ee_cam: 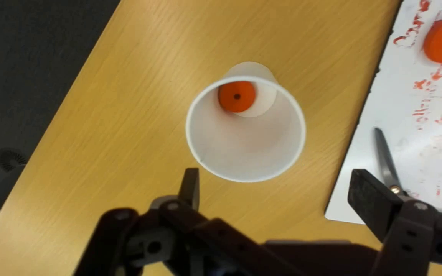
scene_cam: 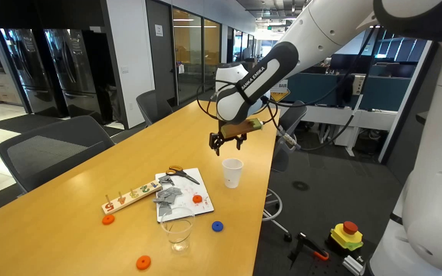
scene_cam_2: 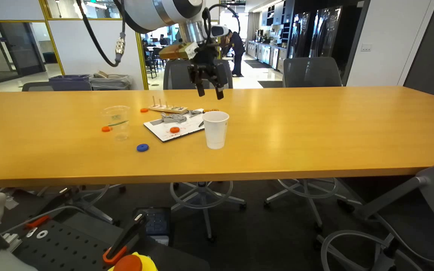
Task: Put the blue ring in the blue cup and orange ring in the white cup
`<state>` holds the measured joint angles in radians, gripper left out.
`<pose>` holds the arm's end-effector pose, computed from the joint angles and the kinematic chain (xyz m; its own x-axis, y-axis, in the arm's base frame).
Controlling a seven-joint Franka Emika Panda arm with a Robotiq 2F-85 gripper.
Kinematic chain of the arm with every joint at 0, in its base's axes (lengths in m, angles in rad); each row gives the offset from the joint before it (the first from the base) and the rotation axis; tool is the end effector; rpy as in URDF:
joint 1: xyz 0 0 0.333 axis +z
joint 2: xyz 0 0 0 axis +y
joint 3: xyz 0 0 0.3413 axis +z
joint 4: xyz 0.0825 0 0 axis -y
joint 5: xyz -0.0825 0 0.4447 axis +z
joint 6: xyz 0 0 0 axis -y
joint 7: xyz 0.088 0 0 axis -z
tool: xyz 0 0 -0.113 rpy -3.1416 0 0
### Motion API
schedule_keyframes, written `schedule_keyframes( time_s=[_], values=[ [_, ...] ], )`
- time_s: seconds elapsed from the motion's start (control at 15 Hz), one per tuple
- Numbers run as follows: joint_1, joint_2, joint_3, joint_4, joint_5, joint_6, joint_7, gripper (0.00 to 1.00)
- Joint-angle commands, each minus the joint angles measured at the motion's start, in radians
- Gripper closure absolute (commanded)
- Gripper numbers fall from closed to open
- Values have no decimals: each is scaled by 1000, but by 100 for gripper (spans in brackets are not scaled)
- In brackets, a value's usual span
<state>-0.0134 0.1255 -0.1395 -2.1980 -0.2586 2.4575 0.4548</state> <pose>0.6008 -0.0930 0.3181 0.9033 -0.3844 0.1905 -0.4118 -0.9015 0.1335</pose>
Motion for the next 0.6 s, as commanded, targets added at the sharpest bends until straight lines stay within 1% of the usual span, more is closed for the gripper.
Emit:
schedule_keyframes(
  time_s=[0.0, 0.33, 0.47, 0.53],
  values=[
    [28, -61, 61, -3, 37, -63, -55, 0],
    [59, -77, 158, -58, 188, -104, -265, 0],
    [68, -78, 178, -106, 208, -85, -318, 0],
    [73, -80, 183, -132, 190, -70, -313, 0]
  ],
)
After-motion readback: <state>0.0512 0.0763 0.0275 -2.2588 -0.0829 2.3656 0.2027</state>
